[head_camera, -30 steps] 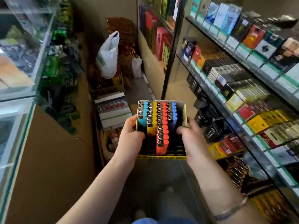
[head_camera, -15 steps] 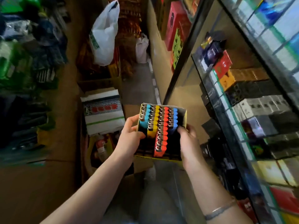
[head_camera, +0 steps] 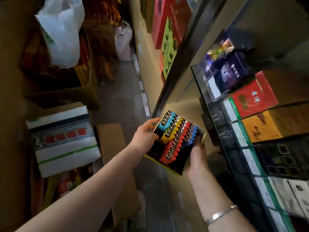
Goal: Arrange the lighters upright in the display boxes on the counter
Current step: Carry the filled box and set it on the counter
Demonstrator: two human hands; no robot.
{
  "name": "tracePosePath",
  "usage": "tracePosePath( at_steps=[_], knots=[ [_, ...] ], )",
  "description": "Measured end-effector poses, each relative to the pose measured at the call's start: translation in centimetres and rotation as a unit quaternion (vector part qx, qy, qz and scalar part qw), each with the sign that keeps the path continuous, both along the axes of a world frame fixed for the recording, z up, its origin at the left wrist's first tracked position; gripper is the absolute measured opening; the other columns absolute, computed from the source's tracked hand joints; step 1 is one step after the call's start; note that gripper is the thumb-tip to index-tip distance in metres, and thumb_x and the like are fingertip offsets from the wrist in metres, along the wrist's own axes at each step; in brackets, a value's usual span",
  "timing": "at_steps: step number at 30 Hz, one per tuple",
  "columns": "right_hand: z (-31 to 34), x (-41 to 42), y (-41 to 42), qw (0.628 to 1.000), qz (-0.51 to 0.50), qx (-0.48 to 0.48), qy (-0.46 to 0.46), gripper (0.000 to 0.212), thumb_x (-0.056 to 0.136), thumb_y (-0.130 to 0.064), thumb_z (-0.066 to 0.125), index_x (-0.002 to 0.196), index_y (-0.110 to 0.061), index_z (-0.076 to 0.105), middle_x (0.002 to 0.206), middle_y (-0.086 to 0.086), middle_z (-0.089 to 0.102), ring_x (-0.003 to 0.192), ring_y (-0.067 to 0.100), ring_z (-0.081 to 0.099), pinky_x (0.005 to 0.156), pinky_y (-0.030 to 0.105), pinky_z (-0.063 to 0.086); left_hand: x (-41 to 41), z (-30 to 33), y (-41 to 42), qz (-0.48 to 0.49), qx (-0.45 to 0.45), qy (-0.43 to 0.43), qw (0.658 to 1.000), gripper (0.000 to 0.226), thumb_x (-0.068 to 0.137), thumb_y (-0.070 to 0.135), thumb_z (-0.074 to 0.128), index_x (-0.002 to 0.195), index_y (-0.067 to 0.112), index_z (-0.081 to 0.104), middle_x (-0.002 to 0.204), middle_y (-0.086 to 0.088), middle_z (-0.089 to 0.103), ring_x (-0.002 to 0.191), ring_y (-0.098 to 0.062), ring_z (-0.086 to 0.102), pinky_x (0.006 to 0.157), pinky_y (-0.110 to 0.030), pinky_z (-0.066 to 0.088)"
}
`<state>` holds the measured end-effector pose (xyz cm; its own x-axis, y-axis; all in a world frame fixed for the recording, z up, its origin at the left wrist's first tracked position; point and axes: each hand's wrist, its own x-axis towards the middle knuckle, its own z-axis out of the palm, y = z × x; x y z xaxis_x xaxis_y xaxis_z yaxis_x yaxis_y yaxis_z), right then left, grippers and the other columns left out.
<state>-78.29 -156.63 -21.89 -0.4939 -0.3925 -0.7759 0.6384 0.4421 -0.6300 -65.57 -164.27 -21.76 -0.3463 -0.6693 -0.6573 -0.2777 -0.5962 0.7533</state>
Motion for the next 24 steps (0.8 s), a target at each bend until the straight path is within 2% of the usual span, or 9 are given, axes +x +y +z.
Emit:
tracePosePath(
  at_steps=[4, 6, 8, 12, 16, 18, 20, 21, 24],
  knots=[
    [-5.9, -2.0, -2.6, 0.997, -0.076, -0.011, -0.020, 0.028, 0.094, -0.045, 0.045, 0.103, -0.024, 0.060, 0.079, -0.001, 0.070, 0.056, 0.009, 0.068, 0.045, 0.022, 0.052, -3.3, -5.5, -3.3, -0.003, -0.019, -0.047, 0.999, 0.052, 0.079, -0.011, 0.048, 0.121, 0.016, 0.058, 0.115, -0.006, 0.061, 0.098, -0.022, 0.060, 0.080, -0.030, 0.051],
    [-8.6, -3.3, -3.3, 0.995, -0.093, -0.013, -0.032, 0.037, 0.092, -0.050, 0.046, 0.116, -0.025, 0.058, 0.104, 0.008, 0.068, 0.083, 0.023, 0.070, 0.070, 0.039, 0.058, -4.6, -8.2, -4.2, 0.008, 0.004, -0.032, 0.999, 0.048, 0.079, -0.014, 0.045, 0.117, 0.012, 0.060, 0.109, -0.007, 0.065, 0.092, -0.019, 0.063, 0.070, -0.029, 0.053],
    [-10.9, -4.6, -3.7, 0.993, -0.109, -0.002, -0.049, 0.046, 0.090, -0.054, 0.047, 0.128, -0.028, 0.051, 0.119, 0.011, 0.062, 0.101, 0.033, 0.063, 0.089, 0.051, 0.050, -5.7, -10.6, -4.6, 0.013, 0.018, -0.022, 1.000, 0.044, 0.078, -0.014, 0.044, 0.106, 0.012, 0.065, 0.098, -0.007, 0.068, 0.081, -0.016, 0.066, 0.065, -0.026, 0.055],
    [-13.6, -6.3, -4.4, 0.986, -0.159, 0.025, -0.042, 0.053, 0.091, -0.054, 0.047, 0.135, -0.026, 0.042, 0.126, 0.012, 0.058, 0.107, 0.032, 0.059, 0.077, 0.040, 0.050, -8.2, -14.2, -5.2, 0.007, 0.004, -0.032, 0.999, 0.048, 0.076, -0.014, 0.040, 0.072, 0.025, 0.069, 0.063, 0.004, 0.066, 0.054, -0.004, 0.062, 0.050, -0.016, 0.051],
    [-15.1, -7.7, -5.4, 0.980, -0.198, 0.030, -0.013, 0.050, 0.095, -0.052, 0.037, 0.138, -0.026, 0.035, 0.136, 0.013, 0.049, 0.118, 0.033, 0.052, 0.083, 0.041, 0.043, -9.9, -16.2, -5.3, 0.008, 0.000, -0.027, 1.000, 0.050, 0.079, -0.011, 0.042, 0.105, 0.024, 0.067, 0.072, 0.009, 0.063, 0.054, 0.002, 0.060, 0.042, -0.008, 0.042],
    [-15.6, -8.5, -6.1, 0.977, -0.212, 0.023, 0.000, 0.049, 0.097, -0.050, 0.034, 0.140, -0.028, 0.033, 0.139, 0.013, 0.045, 0.121, 0.034, 0.049, 0.089, 0.043, 0.042, -10.3, -16.9, -5.2, 0.016, 0.000, -0.041, 0.999, 0.046, 0.081, -0.006, 0.047, 0.118, 0.019, 0.060, 0.097, -0.002, 0.064, 0.079, -0.009, 0.063, 0.059, -0.014, 0.052],
    [-16.0, -8.9, -6.4, 0.975, -0.221, 0.015, 0.009, 0.046, 0.098, -0.047, 0.032, 0.140, -0.029, 0.034, 0.139, 0.013, 0.045, 0.121, 0.033, 0.049, 0.090, 0.041, 0.041, -10.6, -17.8, -4.9, 0.047, 0.023, -0.057, 0.997, 0.053, 0.082, -0.002, 0.053, 0.132, 0.012, 0.047, 0.129, -0.010, 0.048, 0.105, -0.026, 0.057, 0.088, -0.035, 0.052],
    [-16.1, -9.0, -6.4, 0.976, -0.219, 0.014, 0.009, 0.044, 0.098, -0.046, 0.032, 0.140, -0.030, 0.034, 0.138, 0.012, 0.045, 0.121, 0.032, 0.049, 0.092, 0.041, 0.040, -10.7, -18.0, -4.6, 0.074, 0.049, -0.058, 0.994, 0.055, 0.082, -0.003, 0.055, 0.134, 0.009, 0.043, 0.131, -0.010, 0.043, 0.102, -0.027, 0.056, 0.087, -0.039, 0.053],
    [-16.3, -9.0, -5.9, 0.976, -0.216, 0.022, 0.006, 0.042, 0.098, -0.044, 0.036, 0.138, -0.032, 0.036, 0.136, 0.009, 0.048, 0.120, 0.028, 0.050, 0.102, 0.043, 0.039, -11.1, -18.0, -3.8, 0.123, 0.114, -0.014, 0.986, 0.042, 0.084, -0.009, 0.051, 0.125, 0.001, 0.048, 0.097, -0.012, 0.053, 0.075, -0.017, 0.056, 0.069, -0.030, 0.054]
  ],
)
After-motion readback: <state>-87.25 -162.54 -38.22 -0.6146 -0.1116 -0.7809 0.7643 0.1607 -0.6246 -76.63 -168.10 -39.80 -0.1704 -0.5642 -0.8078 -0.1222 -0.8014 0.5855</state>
